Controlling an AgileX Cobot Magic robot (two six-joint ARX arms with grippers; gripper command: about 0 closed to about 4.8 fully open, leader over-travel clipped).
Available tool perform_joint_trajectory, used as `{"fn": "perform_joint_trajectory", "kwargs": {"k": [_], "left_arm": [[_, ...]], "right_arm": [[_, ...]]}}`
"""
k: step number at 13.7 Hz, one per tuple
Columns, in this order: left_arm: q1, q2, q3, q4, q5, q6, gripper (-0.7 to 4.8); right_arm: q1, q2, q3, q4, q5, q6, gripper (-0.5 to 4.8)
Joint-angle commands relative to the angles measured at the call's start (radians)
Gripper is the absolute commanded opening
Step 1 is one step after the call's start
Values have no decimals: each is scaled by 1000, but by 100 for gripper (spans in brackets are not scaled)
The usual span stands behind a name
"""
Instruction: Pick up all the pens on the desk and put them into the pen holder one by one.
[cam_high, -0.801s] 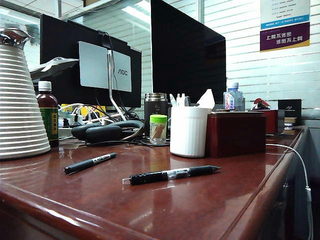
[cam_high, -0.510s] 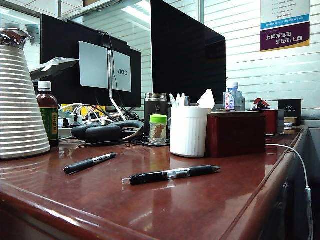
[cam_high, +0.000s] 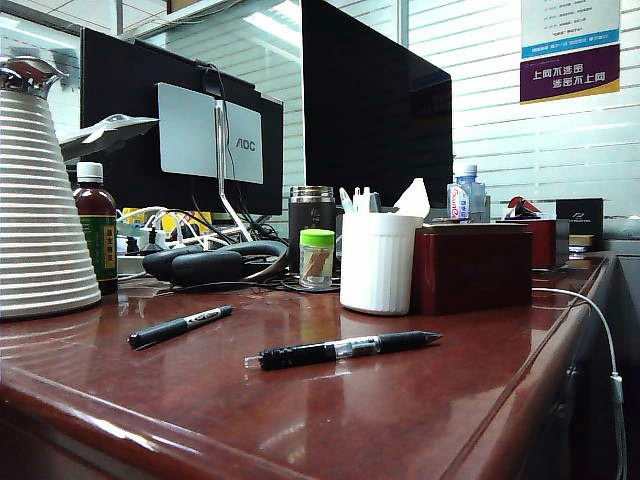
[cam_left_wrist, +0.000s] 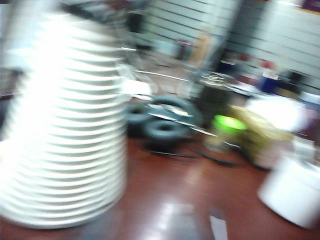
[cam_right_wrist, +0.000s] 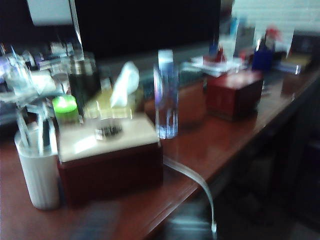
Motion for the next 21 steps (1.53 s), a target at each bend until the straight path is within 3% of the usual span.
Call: {"fn": "perform_joint_trajectory", "kwargs": {"k": [1,3,5,8,9,14,15,17,21], "left_arm": [[0,1,117,-146,130,2,400],[0,2,227,-299,148,-2,410],[0,32,342,-456,152,-3,479],[0,124,402,-482,246,2,479],[0,171,422,-489,298,2,479],[-1,330,523,-489,321,13,479],[-2,351,523,-488,322,66,479],[-45,394,523,-488,274,97,479],[-257,508,523,-472,130,108,479]], "right_arm": [[2,0,108,-48,-66,-3,313],[1,18,224,-165,-80,-6,318],[2,65,311,-255,-118,-97,375],[2,185,416,-280,-345,-124,374],[2,240,451,-284,-375,-167,374],[21,460,528,-256,-450,-299,374],[78,524,528,-220,-447,-319,374],[202,629,531,-187,-397,-328,374],[455,845,549,-153,-262,-397,373]]}}
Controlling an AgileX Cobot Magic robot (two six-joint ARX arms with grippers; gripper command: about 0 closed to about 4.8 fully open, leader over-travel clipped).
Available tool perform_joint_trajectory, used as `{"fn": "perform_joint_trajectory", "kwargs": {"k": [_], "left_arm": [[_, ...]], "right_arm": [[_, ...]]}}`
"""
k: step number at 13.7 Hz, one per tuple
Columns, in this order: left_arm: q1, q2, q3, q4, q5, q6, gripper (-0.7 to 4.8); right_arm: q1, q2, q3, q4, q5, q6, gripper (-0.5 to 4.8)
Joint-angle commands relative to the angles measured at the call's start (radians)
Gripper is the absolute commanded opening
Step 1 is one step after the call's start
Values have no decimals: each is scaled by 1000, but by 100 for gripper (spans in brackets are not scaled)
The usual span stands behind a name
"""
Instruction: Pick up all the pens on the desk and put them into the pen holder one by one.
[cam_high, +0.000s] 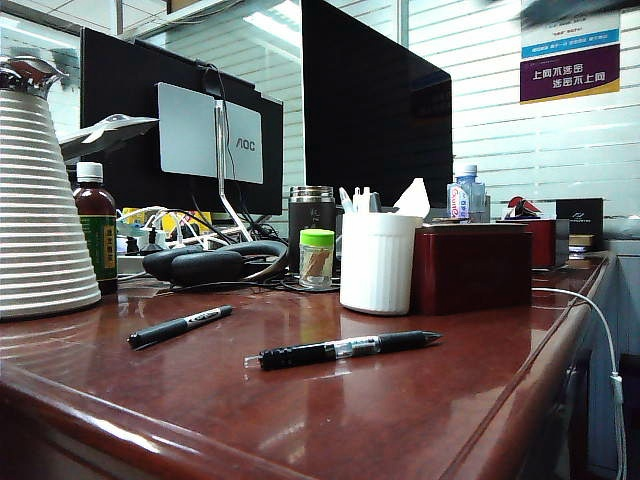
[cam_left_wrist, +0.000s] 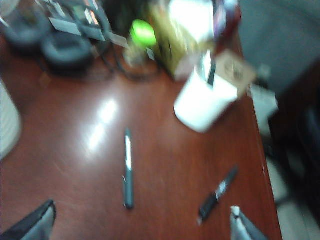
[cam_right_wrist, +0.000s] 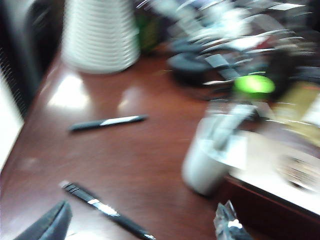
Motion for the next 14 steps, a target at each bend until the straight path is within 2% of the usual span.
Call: {"fn": "perform_joint_trajectory", "kwargs": {"k": [1,3,5,9,14], "left_arm": [[-156,68,5,38,-137,48,479],[-263,140,5,73,-249,71,479],[-333,252,5,99,-324,71,479],[-392,558,6,220,-340,71,479],[-393,674,40,290,-288,71,479]], "right_arm": [[109,119,9,45,49,-10,373],[158,199,10,18,49,-10,373],[159,273,10,11,49,-37,373],[170,425,23,18,53,-93,373],[171,558,38,20,78,-198,373]]}}
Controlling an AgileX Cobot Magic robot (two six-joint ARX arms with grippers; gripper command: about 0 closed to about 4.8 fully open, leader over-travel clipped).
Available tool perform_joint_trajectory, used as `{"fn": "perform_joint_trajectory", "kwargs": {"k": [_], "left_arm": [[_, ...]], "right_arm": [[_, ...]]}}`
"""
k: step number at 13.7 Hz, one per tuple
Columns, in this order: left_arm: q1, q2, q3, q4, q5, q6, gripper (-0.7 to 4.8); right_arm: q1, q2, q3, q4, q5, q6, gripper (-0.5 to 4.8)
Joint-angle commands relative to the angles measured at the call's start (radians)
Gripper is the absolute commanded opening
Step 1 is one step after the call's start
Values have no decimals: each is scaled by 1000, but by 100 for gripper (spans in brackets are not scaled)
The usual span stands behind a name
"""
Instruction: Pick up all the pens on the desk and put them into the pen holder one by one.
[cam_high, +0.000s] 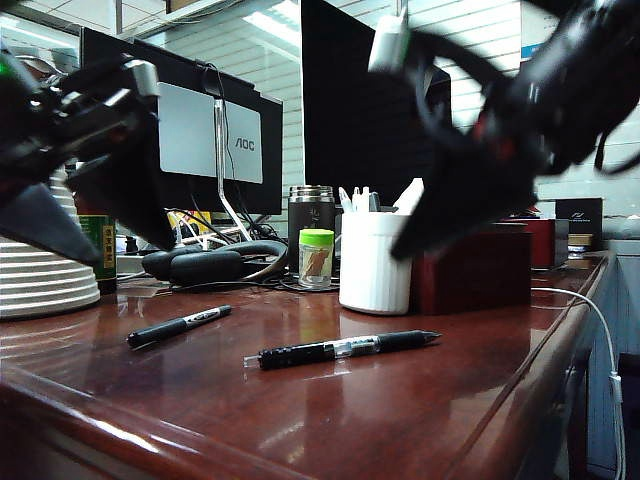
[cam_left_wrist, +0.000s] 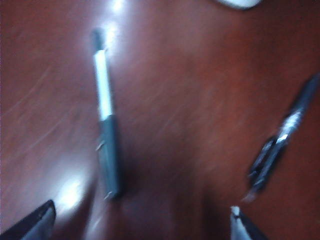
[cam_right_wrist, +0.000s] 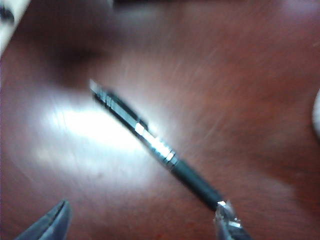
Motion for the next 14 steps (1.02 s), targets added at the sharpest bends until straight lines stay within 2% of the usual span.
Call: {"fn": "perform_joint_trajectory", "kwargs": {"k": [1,4,8,11,14], "left_arm": [[-2,8,28,53,27,5,479],[-2,8,38,49,27,4,479],[-2,8,38,44,26,5,479],[-2,8,38,45,23,5,479],[-2,8,38,50,23,4,479]], "right_arm": [[2,84,43,7,16,-70,372],[2,239,191,-35,22,-100,373],[18,276,272,-210,20,-254,372],[32,281,273,-198,46,-319,371],[47,340,315,-173,65,-323,369]]}}
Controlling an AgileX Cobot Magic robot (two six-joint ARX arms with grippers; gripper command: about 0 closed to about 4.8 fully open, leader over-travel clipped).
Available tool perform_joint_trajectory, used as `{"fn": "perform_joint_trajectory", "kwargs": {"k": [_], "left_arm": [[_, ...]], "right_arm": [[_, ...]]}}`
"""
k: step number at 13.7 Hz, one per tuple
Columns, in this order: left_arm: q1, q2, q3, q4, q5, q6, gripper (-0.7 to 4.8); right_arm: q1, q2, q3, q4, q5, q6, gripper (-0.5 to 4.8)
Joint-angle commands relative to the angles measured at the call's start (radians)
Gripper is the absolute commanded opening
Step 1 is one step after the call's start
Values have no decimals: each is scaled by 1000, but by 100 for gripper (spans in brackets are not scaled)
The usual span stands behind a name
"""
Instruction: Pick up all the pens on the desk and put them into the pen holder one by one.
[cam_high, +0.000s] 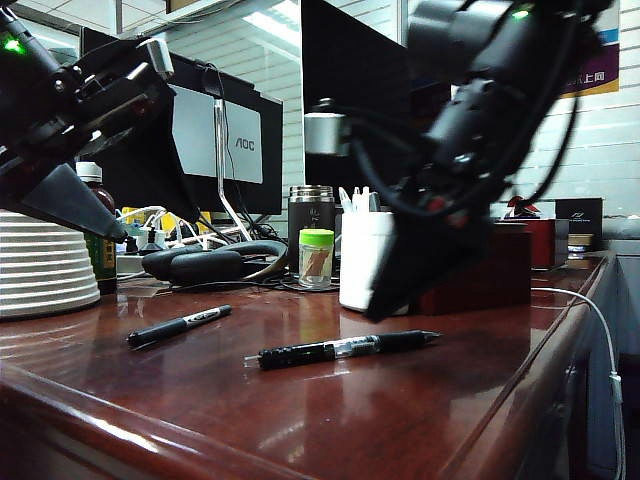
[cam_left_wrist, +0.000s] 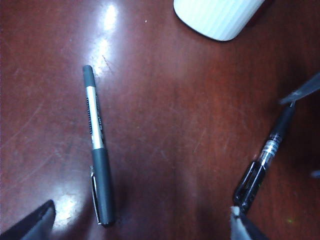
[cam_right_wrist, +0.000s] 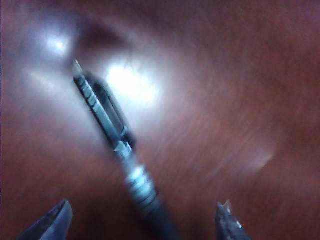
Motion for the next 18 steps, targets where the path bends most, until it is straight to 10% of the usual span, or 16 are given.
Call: {"fn": "perform_joint_trajectory", "kwargs": {"k": [1,6,8,10,13,18], "left_arm": [[-2,-2,6,13,-2,5,479],[-2,-2,6,-11,-2,4,479],[-2,-2,6,-10,-2,4,479],[-2,-2,6,-13,-2,4,479],[-2,-2,6,-14,-2,4,479],[-2,-2,6,-34,-2,4,479]], "right_arm": [[13,55,41,14,17,-4,369],[37,120,43,-49,37,-14,341],[36,126,43,-51,39,-16,137],[36,126,43,-51,37,-16,134],[35,126,44,-50,39,-8,-7],[36,71,71,105,-50,237,-8]]}}
